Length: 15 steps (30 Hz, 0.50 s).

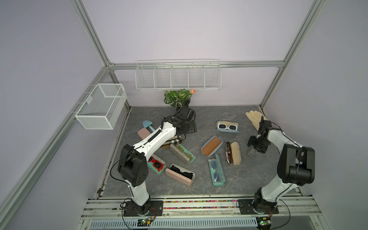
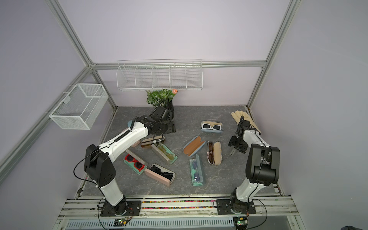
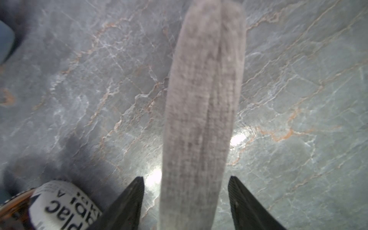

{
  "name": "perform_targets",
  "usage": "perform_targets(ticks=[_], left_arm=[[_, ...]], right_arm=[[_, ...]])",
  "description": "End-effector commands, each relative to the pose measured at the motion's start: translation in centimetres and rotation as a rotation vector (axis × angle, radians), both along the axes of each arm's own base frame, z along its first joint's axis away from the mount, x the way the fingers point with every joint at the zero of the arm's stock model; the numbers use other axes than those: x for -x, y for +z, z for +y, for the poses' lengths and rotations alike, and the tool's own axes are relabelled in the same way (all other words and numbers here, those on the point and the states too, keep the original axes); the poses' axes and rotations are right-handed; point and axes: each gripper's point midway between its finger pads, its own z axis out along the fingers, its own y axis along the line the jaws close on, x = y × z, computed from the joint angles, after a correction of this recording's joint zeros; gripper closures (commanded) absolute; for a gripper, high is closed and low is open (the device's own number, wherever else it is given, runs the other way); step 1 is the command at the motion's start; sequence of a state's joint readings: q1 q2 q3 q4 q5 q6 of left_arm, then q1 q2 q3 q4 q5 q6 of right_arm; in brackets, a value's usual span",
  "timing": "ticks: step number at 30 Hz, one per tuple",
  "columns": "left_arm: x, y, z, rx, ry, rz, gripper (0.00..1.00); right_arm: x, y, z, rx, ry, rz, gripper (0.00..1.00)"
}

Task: Close the glasses case
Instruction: Place the glasses case at the center of the board, then close the glasses case at the center of the board.

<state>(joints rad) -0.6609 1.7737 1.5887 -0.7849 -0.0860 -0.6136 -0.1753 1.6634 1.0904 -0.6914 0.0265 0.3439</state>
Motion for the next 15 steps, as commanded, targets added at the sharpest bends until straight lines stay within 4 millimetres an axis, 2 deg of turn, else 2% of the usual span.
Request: perform_targets(ticks=[1, 6, 9, 12, 13, 14, 15], left_arm=[[-0.2, 1.2, 0.1, 0.009, -0.009, -0.016, 0.20], [0.1, 1.9, -0.7, 0.045, -0.053, -0.018, 0.20], [0.2, 2.0, -1.7, 0.078, -0.093, -0.009, 0.21], [-0.1, 1.6, -2.2, 0.069, -0.117, 0.004, 0.23], [-0.2, 1.3, -2.4, 0.059, -0.126, 0.013, 0.26], [-0.4, 1.1, -2.6, 0.053, -0.134, 0.020, 0.28], [-0.5, 0.8, -2.7, 0.045, -0.141, 0.028, 0.31]], right_arm=[[0.2, 2.9, 0.8, -0.024, 0.020, -0.077, 0.28], [1.0, 7.3, 2.9, -0.039, 0.089, -0.162, 0.27], [1.6, 9.6, 5.5, -0.054, 0.167, -0.196, 0.27], [2.4, 11.4, 9.3, -0.088, 0.263, -0.224, 0.28], [2.6, 12.0, 10.7, -0.095, 0.301, -0.237, 0.31], [2.8, 12.5, 12.1, -0.098, 0.335, -0.249, 0.40], [2.9, 12.9, 12.6, -0.091, 0.342, -0.257, 0.47]])
